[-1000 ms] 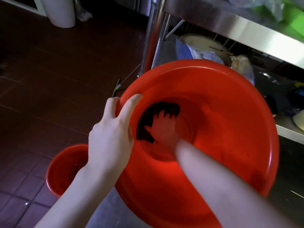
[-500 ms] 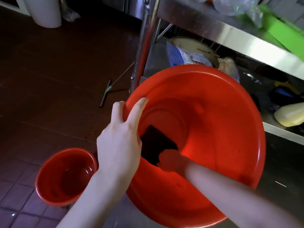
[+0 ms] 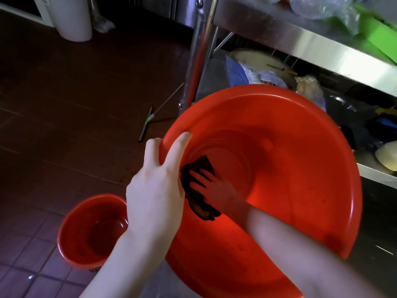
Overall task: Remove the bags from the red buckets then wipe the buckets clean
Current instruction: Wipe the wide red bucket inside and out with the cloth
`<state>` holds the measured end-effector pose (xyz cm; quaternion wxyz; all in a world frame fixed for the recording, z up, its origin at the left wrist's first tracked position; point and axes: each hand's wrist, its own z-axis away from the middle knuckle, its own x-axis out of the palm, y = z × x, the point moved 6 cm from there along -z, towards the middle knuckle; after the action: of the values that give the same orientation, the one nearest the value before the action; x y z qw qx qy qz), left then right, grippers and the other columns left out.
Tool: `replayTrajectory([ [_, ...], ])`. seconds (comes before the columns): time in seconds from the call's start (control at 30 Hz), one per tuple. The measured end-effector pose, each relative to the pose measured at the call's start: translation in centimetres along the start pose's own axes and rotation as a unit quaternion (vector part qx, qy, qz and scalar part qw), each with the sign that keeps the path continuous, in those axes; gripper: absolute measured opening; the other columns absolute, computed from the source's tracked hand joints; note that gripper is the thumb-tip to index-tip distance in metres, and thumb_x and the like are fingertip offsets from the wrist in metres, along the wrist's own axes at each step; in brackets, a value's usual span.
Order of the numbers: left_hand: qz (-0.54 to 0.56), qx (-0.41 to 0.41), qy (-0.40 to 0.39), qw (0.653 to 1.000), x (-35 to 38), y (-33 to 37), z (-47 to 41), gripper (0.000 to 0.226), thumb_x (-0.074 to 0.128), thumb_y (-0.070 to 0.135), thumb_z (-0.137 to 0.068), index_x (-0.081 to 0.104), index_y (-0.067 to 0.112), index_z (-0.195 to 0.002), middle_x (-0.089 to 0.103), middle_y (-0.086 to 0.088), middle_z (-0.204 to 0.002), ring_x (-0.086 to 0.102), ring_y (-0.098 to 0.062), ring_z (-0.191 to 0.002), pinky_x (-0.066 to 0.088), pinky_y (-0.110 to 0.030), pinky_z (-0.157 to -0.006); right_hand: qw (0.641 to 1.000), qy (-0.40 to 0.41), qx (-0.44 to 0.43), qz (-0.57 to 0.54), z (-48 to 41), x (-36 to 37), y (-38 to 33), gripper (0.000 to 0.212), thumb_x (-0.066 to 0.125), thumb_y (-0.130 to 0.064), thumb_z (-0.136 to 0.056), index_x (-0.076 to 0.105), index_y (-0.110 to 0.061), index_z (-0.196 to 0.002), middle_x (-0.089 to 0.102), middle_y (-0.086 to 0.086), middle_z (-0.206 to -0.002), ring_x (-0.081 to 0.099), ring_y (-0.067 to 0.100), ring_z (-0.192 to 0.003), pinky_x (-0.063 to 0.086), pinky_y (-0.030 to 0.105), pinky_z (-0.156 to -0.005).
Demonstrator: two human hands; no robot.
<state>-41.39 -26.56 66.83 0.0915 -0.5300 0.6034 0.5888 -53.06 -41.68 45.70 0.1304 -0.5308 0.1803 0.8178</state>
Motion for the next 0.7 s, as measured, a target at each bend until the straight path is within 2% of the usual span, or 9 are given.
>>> replayTrajectory([
  [0.07,0.001,0.009,0.001,1.000,0.1,0.3,0.4,0.076,0.057,-0.005,-0.081,0.037,0.033,-0.145,0.045,-0.010,-0.124,0.048,-0.023,-0.048,0.049,-0.035,-0.043,0.994,0.052,0.100,-0.010,-0.4,-1.9,3.2,0.057,0.044,-0.021,-0.095,0.027,-0.031,-0.149,0.002,-0.001,-0.164,0.017,0.028,-0.146,0.030,0.048,-0.112],
  [0.13,0.001,0.004,-0.002,1.000,0.3,0.3,0.6,0.078,0.057,-0.005,-0.081,0.037,0.036,-0.144,0.045,-0.009,-0.124,0.048,-0.025,-0.047,0.049,-0.037,-0.043,0.969,0.083,0.231,-0.036,0.2,-3.6,7.8,0.057,0.045,-0.022,-0.095,0.025,-0.029,-0.149,0.013,0.004,-0.162,0.029,0.030,-0.141,0.030,0.049,-0.113],
  [0.2,0.000,-0.003,0.002,1.000,0.2,0.1,0.5,0.079,0.057,-0.006,-0.080,0.038,0.036,-0.144,0.045,-0.009,-0.124,0.048,-0.026,-0.047,0.047,-0.036,-0.042,0.958,0.066,0.273,-0.058,1.0,-4.1,10.3,0.056,0.043,-0.020,-0.096,0.024,-0.028,-0.148,0.018,0.003,-0.161,0.035,0.032,-0.138,0.037,0.048,-0.107],
  [0.3,0.005,-0.005,0.003,1.000,0.3,0.2,0.6,0.078,0.057,-0.006,-0.080,0.039,0.035,-0.144,0.046,-0.008,-0.124,0.049,-0.025,-0.047,0.047,-0.035,-0.043,0.948,0.055,0.297,-0.103,1.3,-3.3,9.2,0.061,0.051,-0.023,-0.092,0.025,-0.028,-0.148,0.013,0.008,-0.160,0.030,0.037,-0.139,0.040,0.049,-0.104],
  [0.4,0.009,-0.008,0.004,1.000,0.6,0.7,0.8,0.078,0.056,-0.004,-0.082,0.036,0.036,-0.145,0.045,-0.009,-0.128,0.052,-0.026,-0.050,0.051,-0.039,-0.045,0.958,0.012,0.261,-0.120,0.9,-1.4,4.6,0.074,0.067,-0.039,-0.082,0.028,-0.031,-0.144,0.009,0.015,-0.157,0.027,0.045,-0.134,0.042,0.051,-0.098],
  [0.5,0.003,-0.013,0.015,1.000,0.5,0.8,0.9,0.079,0.057,-0.006,-0.080,0.035,0.036,-0.145,0.045,-0.010,-0.128,0.051,-0.026,-0.050,0.051,-0.038,-0.043,0.981,-0.016,0.181,-0.067,1.4,0.4,0.2,0.059,0.062,-0.025,-0.087,0.036,-0.029,-0.139,0.013,0.017,-0.154,0.031,0.048,-0.128,0.049,0.048,-0.086],
  [0.57,-0.003,-0.015,0.016,1.000,0.5,1.0,1.1,0.080,0.058,-0.008,-0.079,0.036,0.034,-0.144,0.045,-0.011,-0.128,0.049,-0.027,-0.048,0.049,-0.036,-0.042,0.983,-0.031,0.174,-0.056,1.9,0.3,-0.9,0.052,0.059,-0.022,-0.089,0.040,-0.024,-0.138,0.024,0.017,-0.147,0.039,0.045,-0.121,0.049,0.045,-0.083],
  [0.63,-0.010,-0.016,0.020,1.000,0.4,1.0,1.2,0.079,0.058,-0.008,-0.080,0.038,0.034,-0.144,0.045,-0.011,-0.128,0.047,-0.024,-0.047,0.043,-0.031,-0.041,0.984,-0.068,0.154,-0.053,2.3,-0.4,-1.4,0.051,0.059,-0.018,-0.089,0.042,-0.018,-0.137,0.040,0.017,-0.138,0.050,0.041,-0.116,0.048,0.044,-0.087],
  [0.7,-0.008,-0.043,0.017,0.999,0.5,0.3,1.4,0.078,0.056,-0.006,-0.082,0.036,0.038,-0.144,0.043,-0.009,-0.130,0.047,-0.022,-0.050,0.038,-0.028,-0.044,0.986,-0.106,0.115,-0.058,3.0,-1.2,-1.7,0.041,0.054,-0.013,-0.091,0.050,-0.013,-0.131,0.054,0.017,-0.129,0.057,0.038,-0.115,0.047,0.043,-0.092],
])
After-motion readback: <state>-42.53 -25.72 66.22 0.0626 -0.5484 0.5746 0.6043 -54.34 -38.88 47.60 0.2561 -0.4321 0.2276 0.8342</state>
